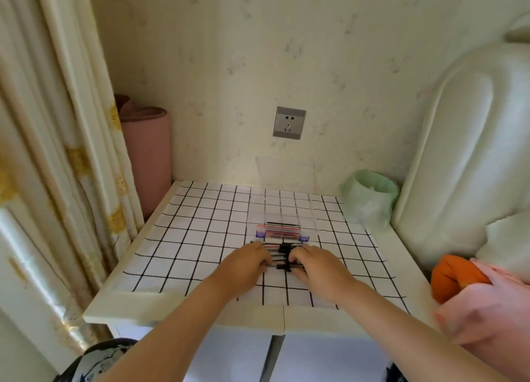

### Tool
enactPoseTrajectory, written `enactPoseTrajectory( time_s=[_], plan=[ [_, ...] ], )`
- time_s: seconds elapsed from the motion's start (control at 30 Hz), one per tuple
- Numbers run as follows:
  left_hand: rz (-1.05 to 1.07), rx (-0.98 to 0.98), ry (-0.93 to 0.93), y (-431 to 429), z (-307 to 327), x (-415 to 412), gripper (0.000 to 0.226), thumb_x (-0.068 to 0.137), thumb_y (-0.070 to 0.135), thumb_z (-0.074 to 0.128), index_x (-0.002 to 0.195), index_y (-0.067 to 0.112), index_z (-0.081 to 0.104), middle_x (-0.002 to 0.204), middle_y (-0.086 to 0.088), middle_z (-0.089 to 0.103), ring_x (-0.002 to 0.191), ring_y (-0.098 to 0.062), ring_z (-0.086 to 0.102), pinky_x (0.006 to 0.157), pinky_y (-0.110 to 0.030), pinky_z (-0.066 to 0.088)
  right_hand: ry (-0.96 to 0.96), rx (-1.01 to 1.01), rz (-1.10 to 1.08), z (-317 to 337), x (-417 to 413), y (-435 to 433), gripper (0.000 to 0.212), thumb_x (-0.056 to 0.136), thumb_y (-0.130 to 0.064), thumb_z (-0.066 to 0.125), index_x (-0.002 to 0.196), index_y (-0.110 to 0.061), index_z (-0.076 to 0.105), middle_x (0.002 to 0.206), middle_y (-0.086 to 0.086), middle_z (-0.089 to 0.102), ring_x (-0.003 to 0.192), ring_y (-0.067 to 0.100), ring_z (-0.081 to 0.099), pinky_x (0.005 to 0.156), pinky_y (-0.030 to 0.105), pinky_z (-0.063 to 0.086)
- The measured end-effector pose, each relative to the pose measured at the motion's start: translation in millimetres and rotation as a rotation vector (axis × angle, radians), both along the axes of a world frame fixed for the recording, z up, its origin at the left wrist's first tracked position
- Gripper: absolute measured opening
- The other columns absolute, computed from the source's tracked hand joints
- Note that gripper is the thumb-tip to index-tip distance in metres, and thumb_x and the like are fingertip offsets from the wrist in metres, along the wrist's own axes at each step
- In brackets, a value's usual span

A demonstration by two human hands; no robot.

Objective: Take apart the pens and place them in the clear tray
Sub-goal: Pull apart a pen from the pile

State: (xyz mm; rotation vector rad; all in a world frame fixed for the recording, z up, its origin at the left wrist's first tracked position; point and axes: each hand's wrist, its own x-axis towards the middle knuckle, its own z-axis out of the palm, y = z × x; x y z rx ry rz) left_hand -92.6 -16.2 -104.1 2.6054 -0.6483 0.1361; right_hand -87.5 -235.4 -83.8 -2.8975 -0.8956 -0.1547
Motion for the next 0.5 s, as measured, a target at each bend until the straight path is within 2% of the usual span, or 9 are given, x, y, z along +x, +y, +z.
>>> enactPoseTrajectory(
  time_s=[0.07,0.1,0.2,0.27,0.37,0.43,0.5],
  plan=[
    [0.003,-0.059,0.026,9,6,-2,0.017,0.098,0.016,0.05,0.11,0.02,0.062,0.103,0.011,0.047,0.089,-0.005,0.048,0.075,-0.01,0.037,0.045,0.023,-0.007,5,-3,7,0.028,0.1,-0.031,0.048,0.125,-0.021,0.055,0.118,-0.004,0.059,0.1,0.018,0.058,0.077,0.031,0.045],
    [0.005,-0.08,0.038,12,9,-2,0.016,0.098,0.016,0.05,0.108,0.021,0.062,0.102,0.011,0.047,0.088,-0.005,0.048,0.074,-0.01,0.036,0.071,0.021,-0.015,7,-5,11,0.03,0.101,-0.032,0.044,0.128,-0.021,0.054,0.12,-0.004,0.057,0.103,0.018,0.057,0.079,0.033,0.047],
    [0.014,-0.128,0.105,18,16,-4,0.013,0.097,0.015,0.051,0.104,0.023,0.06,0.102,0.008,0.054,0.088,-0.009,0.054,0.077,-0.018,0.043,0.092,-0.001,-0.023,12,-4,22,0.032,0.103,-0.039,0.038,0.126,-0.022,0.053,0.115,-0.005,0.054,0.1,0.018,0.057,0.079,0.036,0.049],
    [0.017,-0.139,0.155,18,18,-3,0.013,0.098,0.016,0.05,0.104,0.023,0.059,0.097,0.005,0.06,0.082,-0.011,0.057,0.073,-0.022,0.047,0.081,-0.013,-0.011,13,-1,27,0.03,0.104,-0.038,0.036,0.121,-0.021,0.054,0.109,-0.004,0.055,0.094,0.018,0.056,0.076,0.036,0.049],
    [0.008,-0.157,0.18,13,21,1,0.015,0.097,0.018,0.052,0.109,0.022,0.061,0.088,0.004,0.061,0.073,-0.009,0.055,0.066,-0.023,0.046,0.076,0.002,0.02,15,6,34,0.027,0.104,-0.032,0.038,0.12,-0.017,0.054,0.109,-0.001,0.056,0.084,0.014,0.049,0.069,0.033,0.042],
    [0.012,-0.162,0.178,9,26,7,0.013,0.096,0.022,0.057,0.105,0.019,0.065,0.088,0.002,0.063,0.077,-0.014,0.06,0.069,-0.028,0.05,0.085,-0.001,0.045,16,12,37,0.026,0.104,-0.03,0.039,0.122,-0.016,0.052,0.11,0.0,0.057,0.084,0.015,0.049,0.068,0.033,0.04],
    [0.023,-0.141,0.165,5,30,16,0.011,0.094,0.023,0.06,0.098,0.018,0.069,0.09,-0.001,0.066,0.08,-0.016,0.063,0.075,-0.033,0.053,0.109,-0.003,0.05,17,17,37,0.027,0.104,-0.031,0.039,0.123,-0.018,0.051,0.11,-0.002,0.06,0.089,0.017,0.055,0.071,0.035,0.045]
  ],
)
